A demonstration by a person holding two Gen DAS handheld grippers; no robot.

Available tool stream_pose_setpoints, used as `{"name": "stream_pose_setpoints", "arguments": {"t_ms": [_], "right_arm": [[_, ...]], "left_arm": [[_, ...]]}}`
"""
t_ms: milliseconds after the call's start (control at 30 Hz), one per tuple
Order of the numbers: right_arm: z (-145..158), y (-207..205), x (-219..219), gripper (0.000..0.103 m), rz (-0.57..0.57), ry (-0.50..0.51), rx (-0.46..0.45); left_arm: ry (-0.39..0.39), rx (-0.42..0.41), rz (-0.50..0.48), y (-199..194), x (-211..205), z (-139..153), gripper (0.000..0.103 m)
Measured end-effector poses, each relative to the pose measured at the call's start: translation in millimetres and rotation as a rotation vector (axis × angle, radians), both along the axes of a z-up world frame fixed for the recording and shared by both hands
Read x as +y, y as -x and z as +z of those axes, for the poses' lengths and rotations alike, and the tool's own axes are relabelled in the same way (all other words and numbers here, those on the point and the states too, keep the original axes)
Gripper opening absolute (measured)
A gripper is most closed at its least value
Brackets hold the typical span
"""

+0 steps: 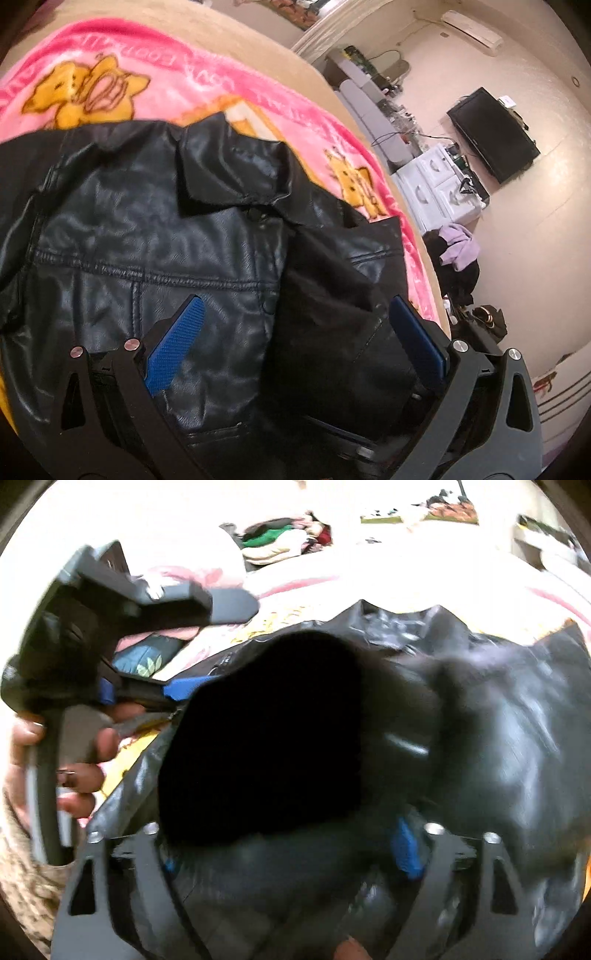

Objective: Fold large clothes
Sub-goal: 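Lay the sleeve on the jacket back and open the right gripper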

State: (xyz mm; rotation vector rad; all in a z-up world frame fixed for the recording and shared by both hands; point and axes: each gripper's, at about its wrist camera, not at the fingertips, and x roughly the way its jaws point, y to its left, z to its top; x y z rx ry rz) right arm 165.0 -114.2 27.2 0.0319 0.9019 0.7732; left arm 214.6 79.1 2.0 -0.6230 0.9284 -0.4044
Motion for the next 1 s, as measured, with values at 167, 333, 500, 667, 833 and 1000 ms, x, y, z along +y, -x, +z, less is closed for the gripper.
{"name": "stream_pose_setpoints", "arguments": {"t_ms": [167, 333, 500, 667, 833, 1000], "right_arm": [[7, 23, -49, 0.091, -0.048, -0.032, -0.020], [33, 23, -75, 0.084, -0.089, -0.035, -0.107], [17, 26, -41, 0.076, 0.012, -0.116, -0.116], [25, 54, -27, 0.083, 0.118, -0.084, -0.158], [29, 37, -56, 0.084, 0.014, -0.104, -0.141], [28, 7, -86, 0.084, -0.117, -0.126, -0.129]], "left_arm": [[0.016, -0.017, -0.040, 8, -1, 6, 0.094], [0.036, -0.071, -0.120, 14, -19, 18, 0.094], [0.024, -0.084, -0.110, 14, -15, 22, 0.094], [0.022, -0.044, -0.022, 7, 13, 13, 0.094], [-0.075, 0.054, 0.049, -5, 28, -13, 0.094], [-0.118, 0.103, 0.083, -17, 27, -37, 0.092]]}}
